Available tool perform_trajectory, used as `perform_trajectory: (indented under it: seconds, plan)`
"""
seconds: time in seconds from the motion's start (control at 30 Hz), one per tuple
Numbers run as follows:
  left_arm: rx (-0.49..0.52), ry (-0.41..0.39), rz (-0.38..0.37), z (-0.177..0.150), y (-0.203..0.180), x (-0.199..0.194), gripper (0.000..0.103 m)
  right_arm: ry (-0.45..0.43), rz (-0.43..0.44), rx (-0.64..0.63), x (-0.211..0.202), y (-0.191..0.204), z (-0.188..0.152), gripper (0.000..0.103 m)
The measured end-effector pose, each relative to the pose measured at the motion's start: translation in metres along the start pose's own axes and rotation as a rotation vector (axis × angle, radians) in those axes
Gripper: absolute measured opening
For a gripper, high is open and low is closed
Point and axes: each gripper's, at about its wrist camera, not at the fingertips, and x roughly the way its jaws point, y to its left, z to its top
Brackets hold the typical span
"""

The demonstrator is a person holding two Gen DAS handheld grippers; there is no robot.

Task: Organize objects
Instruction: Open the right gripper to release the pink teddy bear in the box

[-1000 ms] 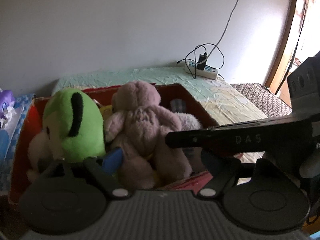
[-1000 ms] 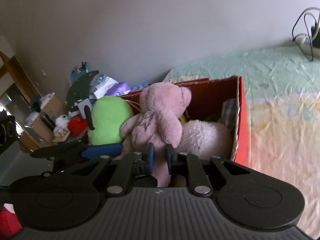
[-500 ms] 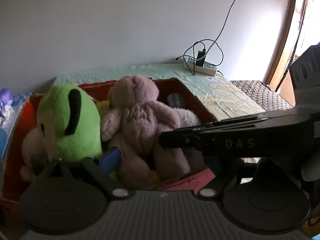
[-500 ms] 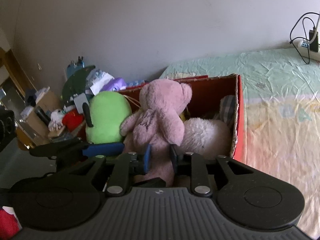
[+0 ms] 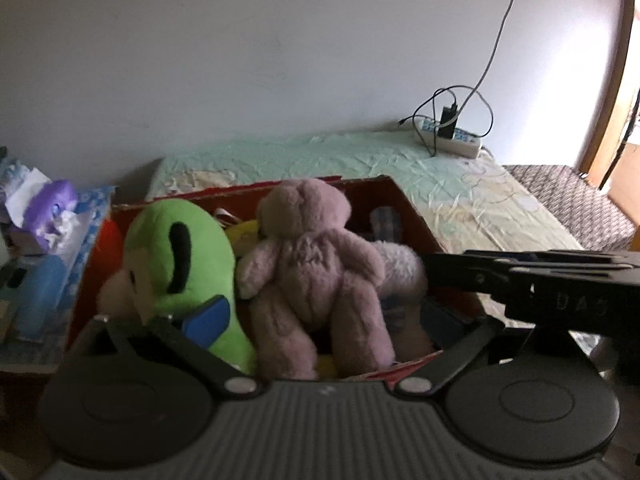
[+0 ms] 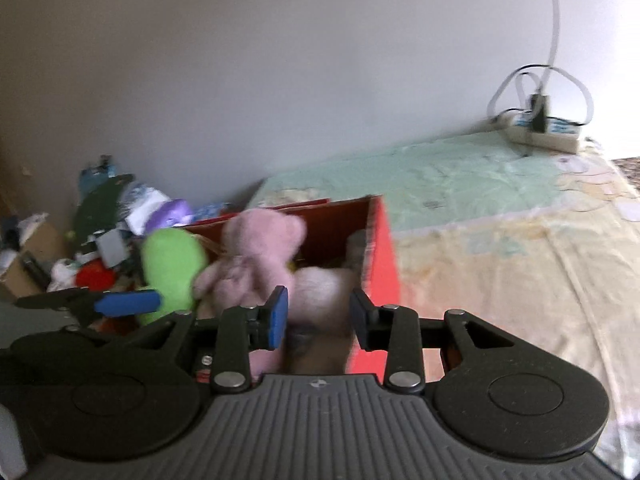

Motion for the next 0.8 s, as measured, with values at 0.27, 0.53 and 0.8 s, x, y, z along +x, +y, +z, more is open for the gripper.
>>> perform_trajectory:
  seconds: [0.27,0.53,0.8]
  plan:
    - [0.007,0.046,0.143,0.008,-0.038,-0.005,0.100,0.028,-0.066,0.016,-0.025,-0.023,0.002,0.037]
    - [-0.041,0.144,0.192,0.002,-0.078,0.000,0.101,0.050,-0.057,-0.010,-0.047,-0.039,-0.004,0.039]
    - [-0.080,0.189,0.303,-0.010,-0.091,-0.005,0.101,0.079,0.003,-0.074,-0.045,-0.026,-0.007,0.043]
